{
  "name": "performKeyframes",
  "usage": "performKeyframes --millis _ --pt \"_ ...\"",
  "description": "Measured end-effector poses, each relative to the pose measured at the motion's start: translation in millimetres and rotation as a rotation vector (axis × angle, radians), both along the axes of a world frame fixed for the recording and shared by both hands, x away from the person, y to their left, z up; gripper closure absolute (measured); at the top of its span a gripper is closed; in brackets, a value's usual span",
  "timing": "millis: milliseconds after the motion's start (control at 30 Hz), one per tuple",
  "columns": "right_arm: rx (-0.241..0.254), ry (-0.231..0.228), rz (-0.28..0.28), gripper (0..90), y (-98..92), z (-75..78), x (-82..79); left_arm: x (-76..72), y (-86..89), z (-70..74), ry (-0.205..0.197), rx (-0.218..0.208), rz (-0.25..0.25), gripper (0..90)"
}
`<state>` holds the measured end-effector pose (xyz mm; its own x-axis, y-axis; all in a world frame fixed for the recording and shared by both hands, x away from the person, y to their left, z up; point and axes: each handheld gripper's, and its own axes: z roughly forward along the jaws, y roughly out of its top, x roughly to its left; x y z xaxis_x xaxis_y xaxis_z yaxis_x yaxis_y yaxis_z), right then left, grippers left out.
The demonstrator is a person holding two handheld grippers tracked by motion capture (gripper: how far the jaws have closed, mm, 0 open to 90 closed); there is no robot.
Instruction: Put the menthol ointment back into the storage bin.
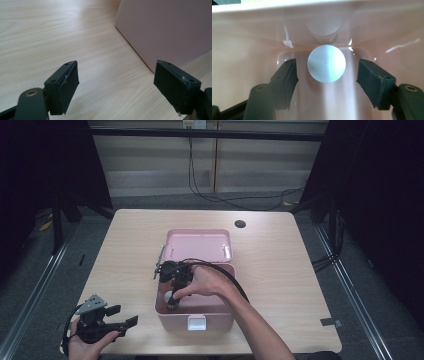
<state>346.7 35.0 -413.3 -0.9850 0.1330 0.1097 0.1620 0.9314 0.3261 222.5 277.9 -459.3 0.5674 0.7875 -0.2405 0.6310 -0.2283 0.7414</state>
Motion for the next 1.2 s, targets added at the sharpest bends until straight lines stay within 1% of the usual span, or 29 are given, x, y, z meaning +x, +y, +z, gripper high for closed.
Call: performKeyframes --millis 100,200,233,267,333,367,400,467,533,567,600,633,667,700,800,900,967,1100,1167,1200 --pt "0.008 -0.006 -0.011 31.1 -6.1 3.3 -0.3 -0.2 -0.1 -0.1 -0.001 0.001 0.000 20.0" --pt "0.030 -0.008 -0.025 30.4 -13.1 6.3 0.2 -0.2 -0.2 0.0 -0.001 0.000 0.000 20.6" --pt "0.038 -0.017 -0.030 30.2 -15.4 7.5 0.4 -0.2 -0.2 0.0 -0.001 0.002 0.001 20.6" --pt "0.049 -0.012 -0.041 29.8 -18.4 8.7 0.1 -0.2 0.1 0.0 0.000 0.002 -0.003 20.6" --pt "0.066 -0.026 -0.049 29.1 -23.6 11.1 -0.3 -0.8 0.1 0.4 -0.009 0.003 -0.003 21.4" --pt "0.070 -0.022 -0.060 29.1 -25.6 12.2 -1.3 -1.2 0.0 0.5 -0.017 0.004 -0.003 22.6" --pt "0.083 -0.023 -0.056 29.1 -28.4 12.2 -1.7 -1.6 -0.4 0.6 -0.020 0.003 -0.006 24.0" --pt "0.079 -0.028 -0.061 28.7 -34.2 14.0 -3.6 -2.1 -1.3 0.6 -0.022 0.006 -0.006 24.6" --pt "0.089 -0.037 -0.069 28.7 -39.0 15.9 -4.4 -2.1 -1.4 0.6 -0.021 0.013 -0.010 24.6" --pt "0.097 -0.047 -0.087 28.6 -42.4 18.0 -5.4 -2.1 -1.5 0.5 -0.020 0.013 -0.009 24.6" --pt "0.105 -0.054 -0.093 28.4 -45.6 19.9 -5.4 -2.0 -1.3 0.4 -0.020 0.015 -0.010 24.6" --pt "0.115 -0.051 -0.103 28.3 -47.8 21.4 -5.8 -1.9 -1.3 0.2 -0.018 0.014 -0.008 24.5" --pt "0.135 -0.063 -0.109 28.3 -51.8 23.3 -6.1 -1.7 -1.3 0.1 -0.016 0.012 -0.008 24.5" --pt "0.144 -0.065 -0.124 28.3 -54.5 25.1 -7.5 -1.7 -1.3 0.1 -0.015 0.015 -0.006 24.3" --pt "0.179 -0.071 -0.133 27.3 -63.0 29.7 -10.8 -1.3 -1.2 -0.3 -0.010 0.014 -0.009 23.9" --pt "0.197 -0.089 -0.137 27.3 -70.4 31.4 -14.4 -1.5 -1.2 0.1 -0.013 0.013 -0.008 23.5" --pt "0.198 -0.100 -0.144 27.3 -75.6 32.2 -15.5 -1.3 -1.1 0.1 -0.014 0.016 -0.009 23.5" --pt "0.236 -0.115 -0.180 27.4 -86.3 35.0 -18.4 -1.0 -1.7 -0.5 -0.009 0.013 -0.007 23.6" --pt "0.255 -0.129 -0.177 27.8 -91.3 35.8 -18.9 -1.0 -1.8 -0.7 -0.009 0.014 -0.007 23.6" --pt "0.265 -0.139 -0.184 27.7 -94.2 36.9 -19.8 -1.0 -1.7 -0.8 -0.008 0.014 -0.007 23.6"
